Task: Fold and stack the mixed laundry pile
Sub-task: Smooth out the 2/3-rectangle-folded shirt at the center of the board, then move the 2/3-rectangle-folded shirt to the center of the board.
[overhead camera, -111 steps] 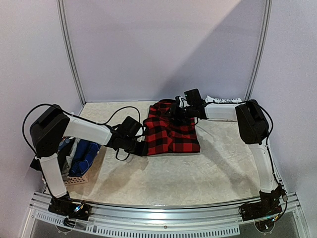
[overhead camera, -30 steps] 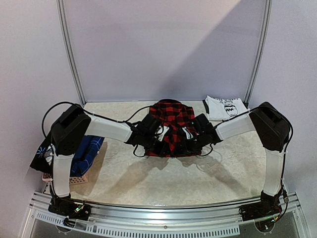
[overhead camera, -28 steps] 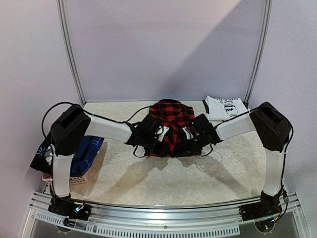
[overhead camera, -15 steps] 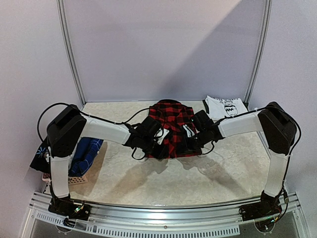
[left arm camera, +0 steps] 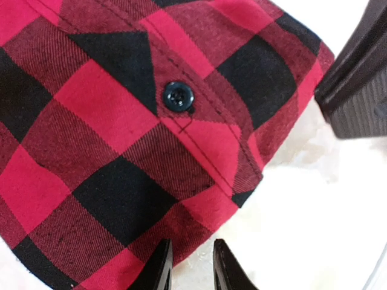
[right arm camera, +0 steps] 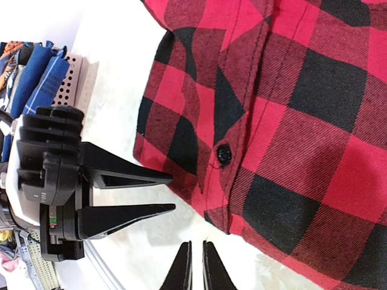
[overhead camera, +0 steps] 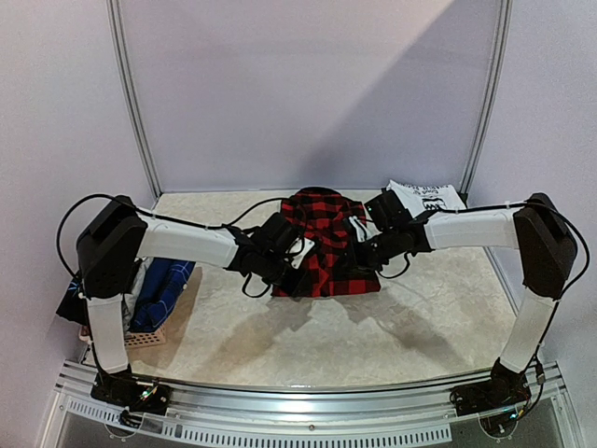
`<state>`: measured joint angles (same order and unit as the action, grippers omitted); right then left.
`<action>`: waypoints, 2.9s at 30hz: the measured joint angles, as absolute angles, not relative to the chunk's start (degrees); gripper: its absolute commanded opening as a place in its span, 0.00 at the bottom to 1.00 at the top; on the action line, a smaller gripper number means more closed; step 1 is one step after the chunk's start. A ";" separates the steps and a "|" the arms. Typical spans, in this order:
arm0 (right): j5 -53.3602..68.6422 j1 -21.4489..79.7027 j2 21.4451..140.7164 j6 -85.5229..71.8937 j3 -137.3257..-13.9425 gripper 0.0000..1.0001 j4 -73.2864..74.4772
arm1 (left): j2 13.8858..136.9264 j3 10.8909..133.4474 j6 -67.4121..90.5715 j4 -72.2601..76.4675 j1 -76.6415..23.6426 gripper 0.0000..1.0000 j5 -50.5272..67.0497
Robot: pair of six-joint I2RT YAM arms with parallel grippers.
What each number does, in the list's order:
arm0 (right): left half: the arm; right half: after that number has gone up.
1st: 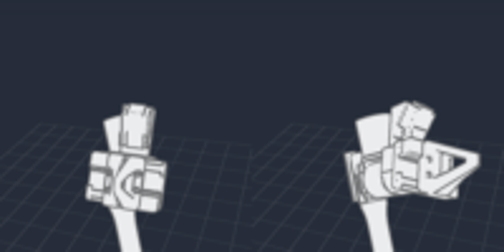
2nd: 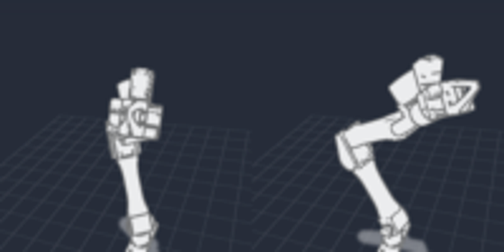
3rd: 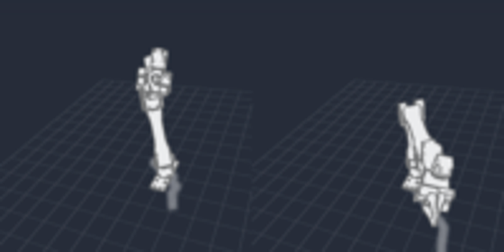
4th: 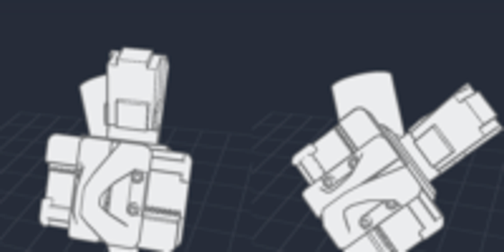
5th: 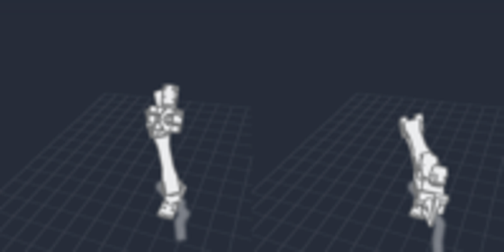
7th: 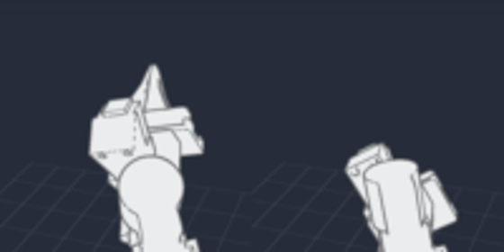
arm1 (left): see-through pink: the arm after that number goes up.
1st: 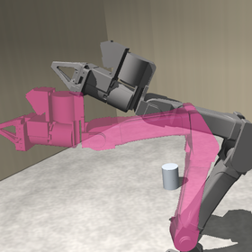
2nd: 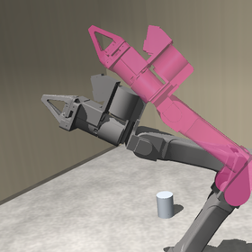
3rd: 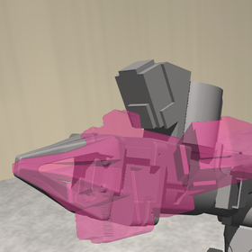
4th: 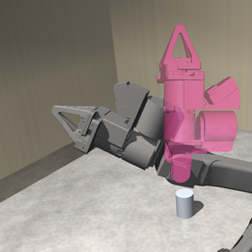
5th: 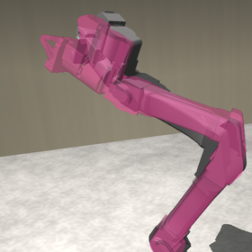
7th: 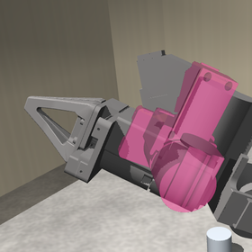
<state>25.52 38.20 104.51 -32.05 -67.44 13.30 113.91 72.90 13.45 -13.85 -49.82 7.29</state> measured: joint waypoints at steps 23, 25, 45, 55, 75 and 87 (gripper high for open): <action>21.32 38.13 112.03 -30.94 -67.20 0.07 13.58 | 113.93 69.60 13.17 -12.25 -49.47 0.23 2.48; 21.34 38.13 112.29 -30.96 -66.78 0.07 13.32 | 113.93 68.42 13.37 -11.31 -49.45 0.23 2.48; 20.67 38.02 111.26 -31.20 -63.35 0.08 8.88 | 108.27 60.90 14.11 -8.97 -49.98 0.24 -1.30; 18.65 38.26 106.91 -30.96 -63.37 0.18 13.23 | 101.41 60.77 9.58 -11.79 -54.81 0.34 -11.05; 10.37 37.52 93.08 -29.80 -57.43 0.51 13.21 | 104.99 62.57 -11.05 -6.74 -66.41 0.60 -32.40; 8.38 33.21 88.36 -30.79 -52.07 0.74 10.00 | 112.46 70.98 -16.29 -8.82 -67.02 0.62 -33.71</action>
